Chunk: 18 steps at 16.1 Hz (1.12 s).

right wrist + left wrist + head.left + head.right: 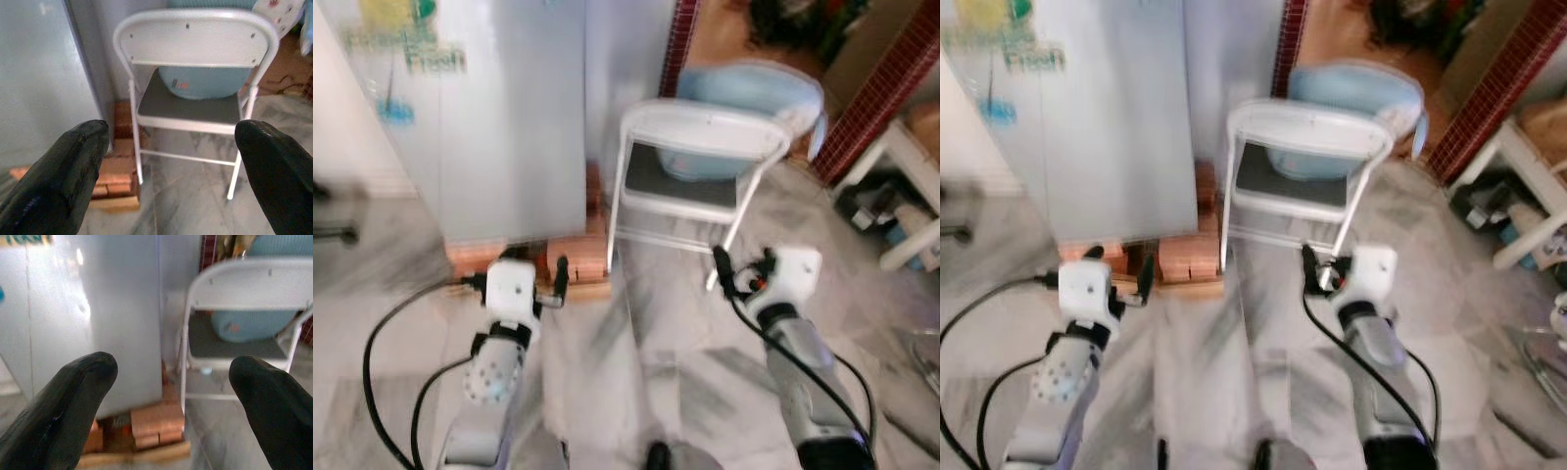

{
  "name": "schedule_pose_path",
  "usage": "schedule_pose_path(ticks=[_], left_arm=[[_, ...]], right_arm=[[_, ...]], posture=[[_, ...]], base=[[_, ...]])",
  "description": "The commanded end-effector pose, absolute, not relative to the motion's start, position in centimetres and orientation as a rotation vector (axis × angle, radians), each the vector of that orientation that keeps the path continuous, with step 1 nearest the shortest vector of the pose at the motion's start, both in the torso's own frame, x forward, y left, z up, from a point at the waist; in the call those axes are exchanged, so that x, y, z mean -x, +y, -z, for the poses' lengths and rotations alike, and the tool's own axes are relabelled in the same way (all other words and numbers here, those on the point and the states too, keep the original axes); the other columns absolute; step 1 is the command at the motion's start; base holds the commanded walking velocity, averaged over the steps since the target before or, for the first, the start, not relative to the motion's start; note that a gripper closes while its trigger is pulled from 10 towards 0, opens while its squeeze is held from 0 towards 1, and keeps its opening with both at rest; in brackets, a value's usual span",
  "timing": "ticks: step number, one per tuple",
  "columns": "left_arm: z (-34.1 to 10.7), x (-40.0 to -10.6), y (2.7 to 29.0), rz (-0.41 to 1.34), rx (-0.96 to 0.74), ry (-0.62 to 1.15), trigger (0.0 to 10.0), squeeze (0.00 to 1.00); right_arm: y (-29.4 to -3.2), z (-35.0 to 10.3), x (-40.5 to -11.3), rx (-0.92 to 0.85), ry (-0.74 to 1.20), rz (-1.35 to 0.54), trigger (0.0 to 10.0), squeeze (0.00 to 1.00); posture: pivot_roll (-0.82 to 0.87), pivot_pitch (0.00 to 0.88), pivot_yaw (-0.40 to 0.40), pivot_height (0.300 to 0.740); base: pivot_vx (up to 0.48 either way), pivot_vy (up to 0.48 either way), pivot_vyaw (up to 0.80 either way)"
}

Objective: Restocking fridge

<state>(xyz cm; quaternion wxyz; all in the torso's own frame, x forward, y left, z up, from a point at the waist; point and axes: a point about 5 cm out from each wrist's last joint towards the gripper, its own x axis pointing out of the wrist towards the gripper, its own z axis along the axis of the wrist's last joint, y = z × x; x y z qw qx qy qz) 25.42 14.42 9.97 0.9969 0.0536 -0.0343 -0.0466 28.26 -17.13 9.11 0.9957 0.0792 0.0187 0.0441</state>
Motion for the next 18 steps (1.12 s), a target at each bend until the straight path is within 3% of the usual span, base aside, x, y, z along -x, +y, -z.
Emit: schedule_pose_path(ticks=[1,5,14,18], left_arm=[[-9.94,-25.20,15.13,0.078,-0.114,-0.073,10.0,0.00],[-10.36,-25.76,15.15,0.069,-0.047,-0.096,10.0,0.00],[-9.89,-25.96,14.77,0.086,-0.075,-0.079,10.0,0.00],[-10.04,-26.03,15.12,0.078,-0.079,-0.081,10.0,0.00]], right_arm=[[-16.43,-9.67,-28.56,-0.164,0.012,-0.114,10.0,0.00],[-16.34,-9.84,-28.66,-0.159,-0.010,-0.080,10.0,0.00],[-16.42,-9.37,-28.90,-0.221,-0.010,-0.039,10.0,0.00],[-16.26,-9.56,-28.72,-0.224,-0.030,-0.031,10.0,0.00]], posture=[[0.15,0.132,-0.079,0.740],[0.15,0.123,-0.078,0.740],[0.16,0.108,-0.083,0.740],[0.16,0.127,-0.070,0.740]], base=[[0.000,0.480,0.00],[0.000,0.480,0.00],[0.000,0.480,0.00],[0.000,0.480,-0.74]])
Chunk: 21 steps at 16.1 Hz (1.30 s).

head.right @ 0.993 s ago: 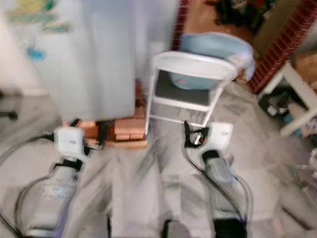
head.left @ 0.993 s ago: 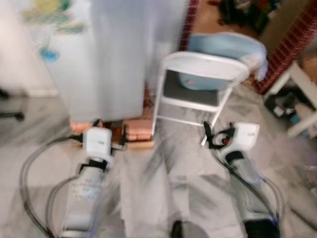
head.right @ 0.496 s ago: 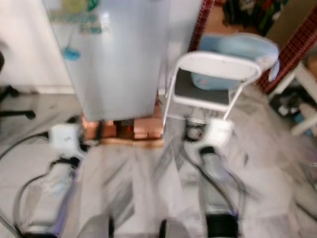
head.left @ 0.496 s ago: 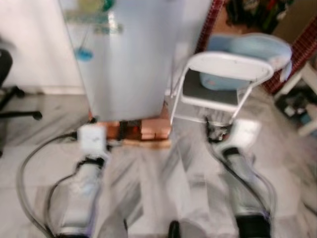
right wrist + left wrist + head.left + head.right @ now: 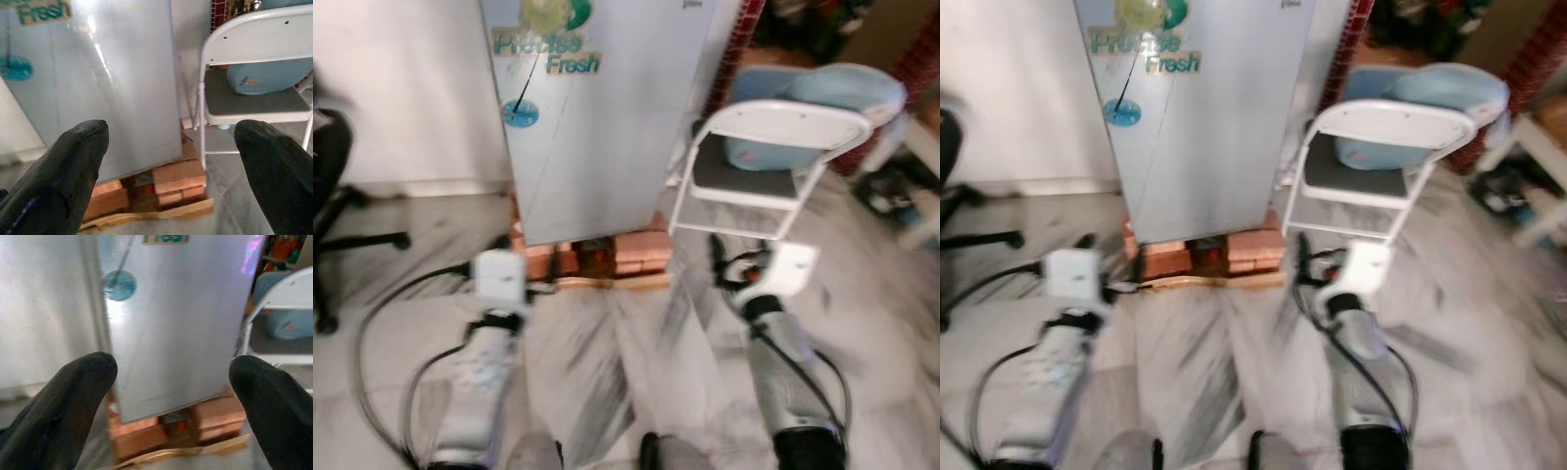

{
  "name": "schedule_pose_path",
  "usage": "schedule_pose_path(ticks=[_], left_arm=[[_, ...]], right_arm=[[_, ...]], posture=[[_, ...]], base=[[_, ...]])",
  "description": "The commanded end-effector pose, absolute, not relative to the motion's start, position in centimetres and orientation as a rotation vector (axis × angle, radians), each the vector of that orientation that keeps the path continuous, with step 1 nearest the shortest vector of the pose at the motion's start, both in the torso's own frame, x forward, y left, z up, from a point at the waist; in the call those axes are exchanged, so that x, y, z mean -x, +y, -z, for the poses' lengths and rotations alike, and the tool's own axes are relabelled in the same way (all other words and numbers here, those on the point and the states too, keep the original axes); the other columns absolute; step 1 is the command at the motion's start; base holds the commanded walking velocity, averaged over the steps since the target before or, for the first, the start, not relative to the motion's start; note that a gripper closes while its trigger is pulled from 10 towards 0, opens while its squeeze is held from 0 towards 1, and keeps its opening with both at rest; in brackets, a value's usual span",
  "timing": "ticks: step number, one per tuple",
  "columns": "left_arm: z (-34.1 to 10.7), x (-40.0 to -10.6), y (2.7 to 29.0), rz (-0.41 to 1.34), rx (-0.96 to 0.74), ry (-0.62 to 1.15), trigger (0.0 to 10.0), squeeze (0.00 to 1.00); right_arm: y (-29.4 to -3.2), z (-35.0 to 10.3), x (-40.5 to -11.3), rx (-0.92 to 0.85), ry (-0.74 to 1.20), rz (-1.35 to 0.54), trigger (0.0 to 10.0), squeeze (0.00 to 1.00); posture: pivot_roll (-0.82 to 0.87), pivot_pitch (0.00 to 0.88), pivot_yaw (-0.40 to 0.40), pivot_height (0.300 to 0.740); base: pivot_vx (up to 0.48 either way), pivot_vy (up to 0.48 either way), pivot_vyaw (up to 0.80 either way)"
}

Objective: Restocking fridge

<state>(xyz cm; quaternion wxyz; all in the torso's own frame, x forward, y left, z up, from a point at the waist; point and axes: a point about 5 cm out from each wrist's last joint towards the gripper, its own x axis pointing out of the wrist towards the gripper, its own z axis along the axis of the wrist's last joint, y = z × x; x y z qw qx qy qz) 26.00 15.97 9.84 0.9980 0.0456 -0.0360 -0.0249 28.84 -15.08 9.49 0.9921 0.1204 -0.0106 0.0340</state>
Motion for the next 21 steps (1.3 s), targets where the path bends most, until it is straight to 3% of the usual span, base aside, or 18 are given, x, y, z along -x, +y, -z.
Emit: schedule_pose_path(ticks=[1,7,13,21], left_arm=[[-10.1,-26.0,15.2,0.083,-0.087,-0.086,10.0,0.00],[-10.2,-26.2,15.0,0.091,-0.076,-0.079,10.0,0.00],[-9.5,-25.7,14.8,0.090,-0.080,-0.053,10.0,0.00],[-8.6,-26.1,15.2,0.105,-0.153,0.013,10.0,0.00]], right_arm=[[-16.4,-9.5,-28.5,-0.228,-0.033,-0.019,10.0,0.00],[-15.8,-9.7,-28.1,-0.200,-0.040,-0.051,10.0,0.00],[-16.9,-9.6,-28.1,-0.191,-0.045,-0.006,10.0,0.00],[-16.8,-8.9,-27.5,-0.194,-0.047,0.046,10.0,0.00]], posture=[[0.17,0.132,-0.062,0.740],[0.15,0.143,-0.062,0.740],[0.15,0.133,-0.049,0.740],[0.12,0.116,0.011,0.740]], base=[[0.000,0.472,-0.80],[0.138,0.417,-0.80],[0.000,0.438,-0.76],[0.000,0.055,0.00]])
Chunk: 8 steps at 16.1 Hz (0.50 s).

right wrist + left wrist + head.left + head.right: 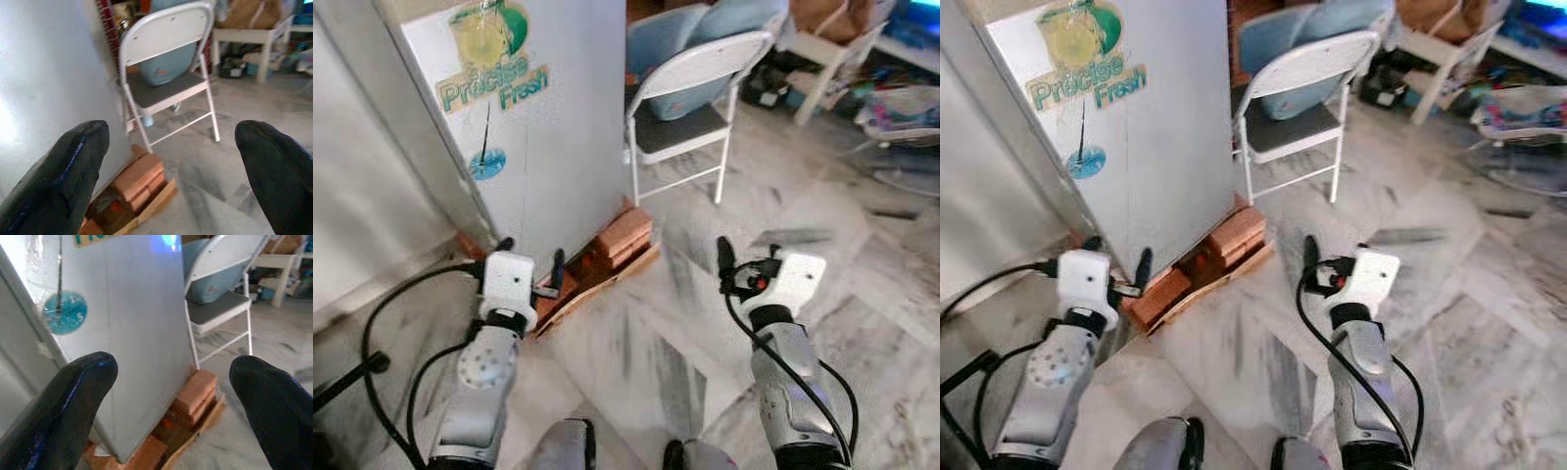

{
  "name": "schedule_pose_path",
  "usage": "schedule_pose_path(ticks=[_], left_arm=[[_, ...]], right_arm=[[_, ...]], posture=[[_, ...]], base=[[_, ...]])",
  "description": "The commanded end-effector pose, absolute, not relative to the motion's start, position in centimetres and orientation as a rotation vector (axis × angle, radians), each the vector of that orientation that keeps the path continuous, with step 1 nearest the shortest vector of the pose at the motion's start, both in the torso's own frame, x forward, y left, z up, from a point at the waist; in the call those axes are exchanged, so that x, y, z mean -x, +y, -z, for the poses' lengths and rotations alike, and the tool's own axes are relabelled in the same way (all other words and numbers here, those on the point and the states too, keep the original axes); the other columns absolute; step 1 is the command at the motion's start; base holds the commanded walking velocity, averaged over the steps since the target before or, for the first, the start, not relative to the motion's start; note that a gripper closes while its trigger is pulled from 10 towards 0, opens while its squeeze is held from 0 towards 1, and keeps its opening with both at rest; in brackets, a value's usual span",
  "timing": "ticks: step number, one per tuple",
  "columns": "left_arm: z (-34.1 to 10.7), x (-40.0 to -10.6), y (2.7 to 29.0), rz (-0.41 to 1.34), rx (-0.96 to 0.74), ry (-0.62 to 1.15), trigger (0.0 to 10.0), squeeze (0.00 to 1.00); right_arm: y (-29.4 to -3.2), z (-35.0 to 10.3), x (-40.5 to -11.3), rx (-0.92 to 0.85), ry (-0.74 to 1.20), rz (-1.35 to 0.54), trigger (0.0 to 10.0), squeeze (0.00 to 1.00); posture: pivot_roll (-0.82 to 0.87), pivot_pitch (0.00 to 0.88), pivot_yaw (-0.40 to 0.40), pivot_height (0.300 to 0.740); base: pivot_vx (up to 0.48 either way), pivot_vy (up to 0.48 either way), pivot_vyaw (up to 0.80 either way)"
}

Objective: Restocking fridge

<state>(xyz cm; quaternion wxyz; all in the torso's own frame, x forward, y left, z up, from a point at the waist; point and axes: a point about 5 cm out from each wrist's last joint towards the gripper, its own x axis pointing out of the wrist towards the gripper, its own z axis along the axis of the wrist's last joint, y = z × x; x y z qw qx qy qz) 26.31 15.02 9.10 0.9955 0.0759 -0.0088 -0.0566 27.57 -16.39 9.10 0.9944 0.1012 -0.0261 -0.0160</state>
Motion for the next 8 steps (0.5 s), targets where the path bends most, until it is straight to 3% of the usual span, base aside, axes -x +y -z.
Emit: schedule_pose_path(ticks=[1,5,8], left_arm=[[-8.43,-26.02,15.18,0.112,-0.151,0.019,10.0,0.00],[-8.38,-25.96,15.10,0.125,-0.153,0.018,10.0,0.00],[-8.78,-26.56,15.17,0.123,-0.147,0.010,10.0,0.00]], right_arm=[[-16.83,-8.87,-27.49,-0.191,-0.047,0.046,10.0,0.00],[-17.08,-8.89,-27.64,-0.185,-0.045,0.047,10.0,0.00],[-17.48,-8.81,-27.65,-0.188,-0.036,0.062,10.0,0.00]], posture=[[0.12,0.116,0.011,0.740],[0.13,0.127,-0.006,0.740],[0.12,0.145,-0.061,0.740]], base=[[0.000,0.319,0.00],[0.000,0.480,-0.80],[0.000,0.480,-0.46]])
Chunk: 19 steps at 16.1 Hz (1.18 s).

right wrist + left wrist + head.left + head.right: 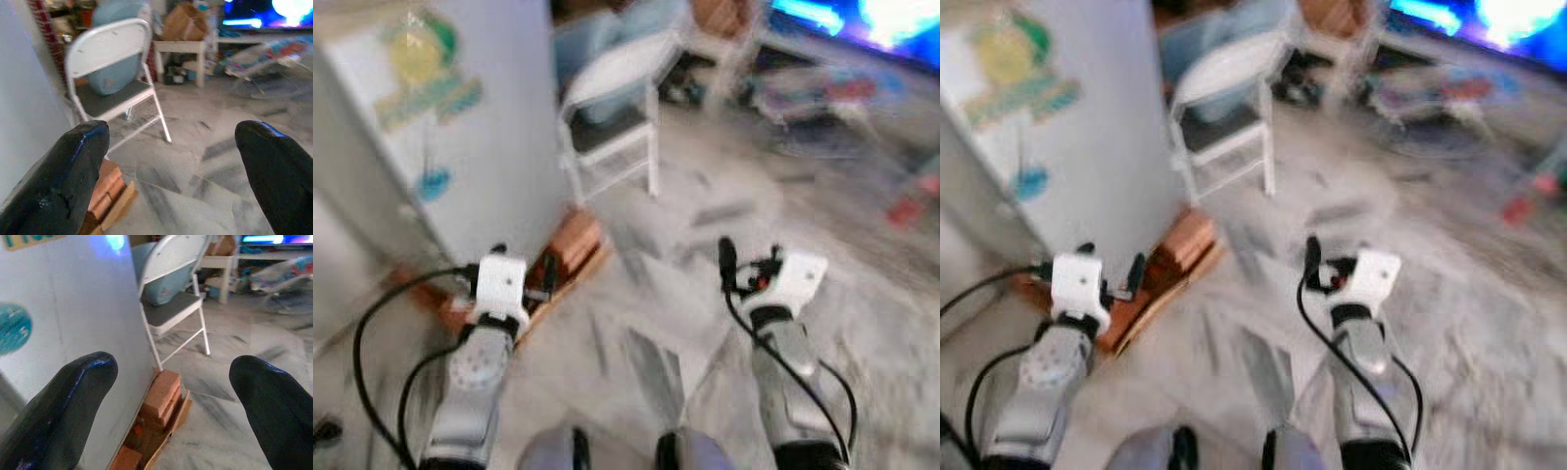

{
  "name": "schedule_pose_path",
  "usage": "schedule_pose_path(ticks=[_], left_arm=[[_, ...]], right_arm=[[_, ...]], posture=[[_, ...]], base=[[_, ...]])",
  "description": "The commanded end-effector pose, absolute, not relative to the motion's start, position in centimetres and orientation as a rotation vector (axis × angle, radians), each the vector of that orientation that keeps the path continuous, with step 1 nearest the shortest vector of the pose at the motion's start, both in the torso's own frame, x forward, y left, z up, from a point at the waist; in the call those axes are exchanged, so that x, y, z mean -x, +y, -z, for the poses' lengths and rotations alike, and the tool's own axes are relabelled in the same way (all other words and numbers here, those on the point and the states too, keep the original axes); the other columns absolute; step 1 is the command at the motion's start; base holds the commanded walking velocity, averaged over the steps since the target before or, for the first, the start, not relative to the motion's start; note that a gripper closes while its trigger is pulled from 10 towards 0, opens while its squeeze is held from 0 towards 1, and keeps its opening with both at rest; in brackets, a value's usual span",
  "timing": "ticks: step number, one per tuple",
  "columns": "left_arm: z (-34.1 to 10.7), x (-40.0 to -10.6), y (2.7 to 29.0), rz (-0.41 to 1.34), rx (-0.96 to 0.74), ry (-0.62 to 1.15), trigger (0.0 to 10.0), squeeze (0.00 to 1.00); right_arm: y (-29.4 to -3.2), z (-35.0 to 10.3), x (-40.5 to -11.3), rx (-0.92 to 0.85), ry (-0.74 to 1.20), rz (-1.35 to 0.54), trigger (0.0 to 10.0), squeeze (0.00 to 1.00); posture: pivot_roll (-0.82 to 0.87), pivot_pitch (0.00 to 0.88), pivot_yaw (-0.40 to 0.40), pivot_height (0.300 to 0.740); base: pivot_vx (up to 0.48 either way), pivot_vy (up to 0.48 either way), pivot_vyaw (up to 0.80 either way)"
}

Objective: Restocking fridge

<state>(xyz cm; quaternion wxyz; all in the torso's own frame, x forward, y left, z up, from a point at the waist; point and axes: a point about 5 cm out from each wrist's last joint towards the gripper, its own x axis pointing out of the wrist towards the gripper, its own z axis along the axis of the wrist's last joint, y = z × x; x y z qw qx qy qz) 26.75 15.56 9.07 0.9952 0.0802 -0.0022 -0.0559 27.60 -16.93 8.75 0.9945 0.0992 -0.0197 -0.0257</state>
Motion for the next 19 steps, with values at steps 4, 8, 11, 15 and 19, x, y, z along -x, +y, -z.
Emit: schedule_pose_path(ticks=[4,8,11,15,19], left_arm=[[-9.6,-27.9,14.8,0.198,-0.193,-0.019,10.0,0.00],[-9.1,-27.7,14.8,0.201,-0.191,-0.001,10.0,0.00],[-9.1,-27.4,14.0,0.201,-0.162,-0.009,10.0,0.00],[-9.2,-28.1,16.2,0.067,-0.182,-0.009,10.0,0.00],[-9.4,-27.9,17.2,0.008,-0.178,-0.003,10.0,0.00]], right_arm=[[-17.4,-8.5,-27.7,-0.188,-0.030,0.067,10.0,0.00],[-17.0,-8.6,-28.0,-0.191,-0.041,0.063,10.0,0.00],[-17.1,-8.2,-28.0,-0.206,-0.022,0.066,10.0,0.00],[-16.2,-9.2,-28.4,-0.176,-0.066,0.031,10.0,0.00],[-16.4,-8.8,-28.3,-0.174,-0.058,0.036,10.0,0.00]], posture=[[0.12,0.137,-0.039,0.740],[0.13,0.141,-0.039,0.740],[0.12,0.143,-0.050,0.740],[0.11,0.140,-0.024,0.740],[0.12,0.148,-0.022,0.740]], base=[[0.000,0.480,0.00],[0.000,0.480,0.00],[0.000,0.270,0.00],[0.000,0.000,0.00],[0.000,0.000,0.00]])
